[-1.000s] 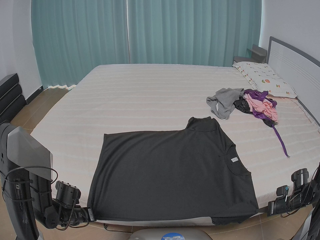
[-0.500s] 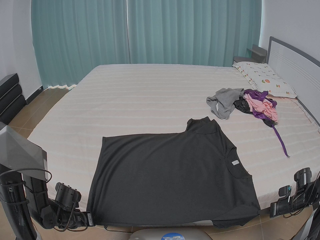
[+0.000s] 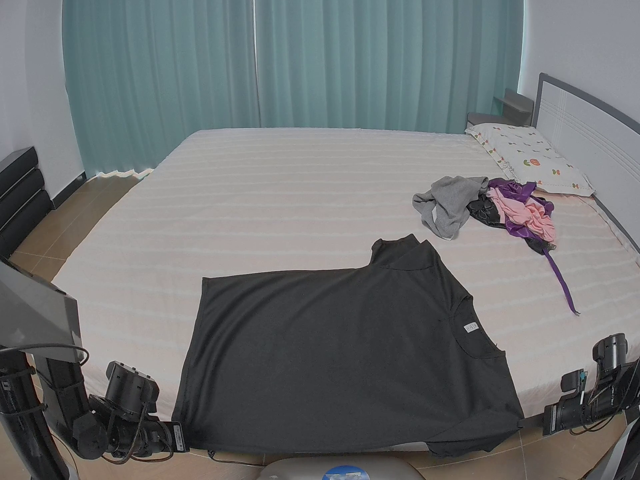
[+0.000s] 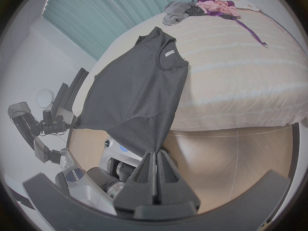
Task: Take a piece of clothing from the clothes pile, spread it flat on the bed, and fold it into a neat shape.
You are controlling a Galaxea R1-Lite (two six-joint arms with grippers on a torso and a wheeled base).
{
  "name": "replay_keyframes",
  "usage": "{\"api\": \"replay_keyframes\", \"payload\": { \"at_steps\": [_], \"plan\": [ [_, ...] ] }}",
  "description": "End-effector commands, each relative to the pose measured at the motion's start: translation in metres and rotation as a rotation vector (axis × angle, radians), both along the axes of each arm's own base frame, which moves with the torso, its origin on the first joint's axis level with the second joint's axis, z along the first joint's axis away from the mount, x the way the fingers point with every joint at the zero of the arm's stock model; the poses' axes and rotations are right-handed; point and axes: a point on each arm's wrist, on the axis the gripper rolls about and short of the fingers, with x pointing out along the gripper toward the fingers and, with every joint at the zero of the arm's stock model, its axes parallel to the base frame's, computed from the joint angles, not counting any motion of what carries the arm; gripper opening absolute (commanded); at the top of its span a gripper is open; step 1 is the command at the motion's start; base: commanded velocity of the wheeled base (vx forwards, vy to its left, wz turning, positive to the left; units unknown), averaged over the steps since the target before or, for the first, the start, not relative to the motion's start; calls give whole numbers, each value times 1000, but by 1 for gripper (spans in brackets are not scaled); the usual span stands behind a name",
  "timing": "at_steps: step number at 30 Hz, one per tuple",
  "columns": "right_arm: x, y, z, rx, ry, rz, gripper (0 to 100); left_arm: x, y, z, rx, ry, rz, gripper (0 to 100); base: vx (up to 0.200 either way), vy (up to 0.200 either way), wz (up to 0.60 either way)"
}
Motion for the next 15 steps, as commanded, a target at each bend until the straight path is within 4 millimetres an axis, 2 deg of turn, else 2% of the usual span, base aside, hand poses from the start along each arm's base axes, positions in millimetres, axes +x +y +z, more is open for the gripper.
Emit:
{"api": "replay_keyframes", "payload": {
  "at_steps": [1,7,9,15],
  "plan": [
    [-1,0,5,-3,-35,-3,0,3,2,13,-29,-92,25,0,0,0,0],
    [18,-4,13,-14,-115,-15,0,27,4,26,-81,-210,100,0,0,0,0],
    [30,-5,18,-1,-141,-41,0,43,2,32,-119,-258,147,0,0,0,0],
    [58,-4,30,56,-175,-109,0,63,1,37,-131,-314,217,0,0,0,0]
  ]
}}
